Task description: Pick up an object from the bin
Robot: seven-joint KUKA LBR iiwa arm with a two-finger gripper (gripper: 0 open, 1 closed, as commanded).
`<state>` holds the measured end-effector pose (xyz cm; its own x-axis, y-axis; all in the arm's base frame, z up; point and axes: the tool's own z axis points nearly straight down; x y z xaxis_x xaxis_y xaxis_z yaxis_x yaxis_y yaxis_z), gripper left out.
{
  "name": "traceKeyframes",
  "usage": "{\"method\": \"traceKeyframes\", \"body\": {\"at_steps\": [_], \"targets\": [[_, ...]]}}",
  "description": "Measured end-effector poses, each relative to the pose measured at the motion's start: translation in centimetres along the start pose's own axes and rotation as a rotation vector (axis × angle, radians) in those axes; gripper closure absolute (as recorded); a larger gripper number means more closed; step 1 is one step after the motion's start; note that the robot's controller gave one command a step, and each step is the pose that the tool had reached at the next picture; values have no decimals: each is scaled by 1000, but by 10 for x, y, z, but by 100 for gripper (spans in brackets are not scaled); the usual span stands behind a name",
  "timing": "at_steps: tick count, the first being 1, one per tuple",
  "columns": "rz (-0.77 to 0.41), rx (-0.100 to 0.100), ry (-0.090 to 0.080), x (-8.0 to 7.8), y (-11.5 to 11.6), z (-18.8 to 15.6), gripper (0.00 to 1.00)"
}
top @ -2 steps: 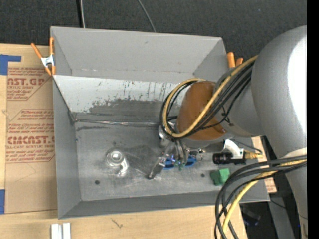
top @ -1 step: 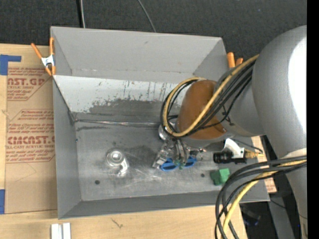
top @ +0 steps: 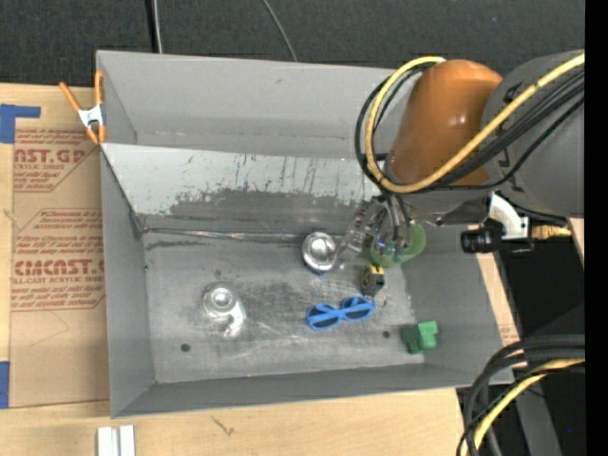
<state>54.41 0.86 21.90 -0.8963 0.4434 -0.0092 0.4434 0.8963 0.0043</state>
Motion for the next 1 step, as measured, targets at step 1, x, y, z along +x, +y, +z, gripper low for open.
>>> {"method": "traceKeyframes", "body": {"at_steps": [1], "targets": [[-295, 4, 11, -8, -17, 48, 100]]}}
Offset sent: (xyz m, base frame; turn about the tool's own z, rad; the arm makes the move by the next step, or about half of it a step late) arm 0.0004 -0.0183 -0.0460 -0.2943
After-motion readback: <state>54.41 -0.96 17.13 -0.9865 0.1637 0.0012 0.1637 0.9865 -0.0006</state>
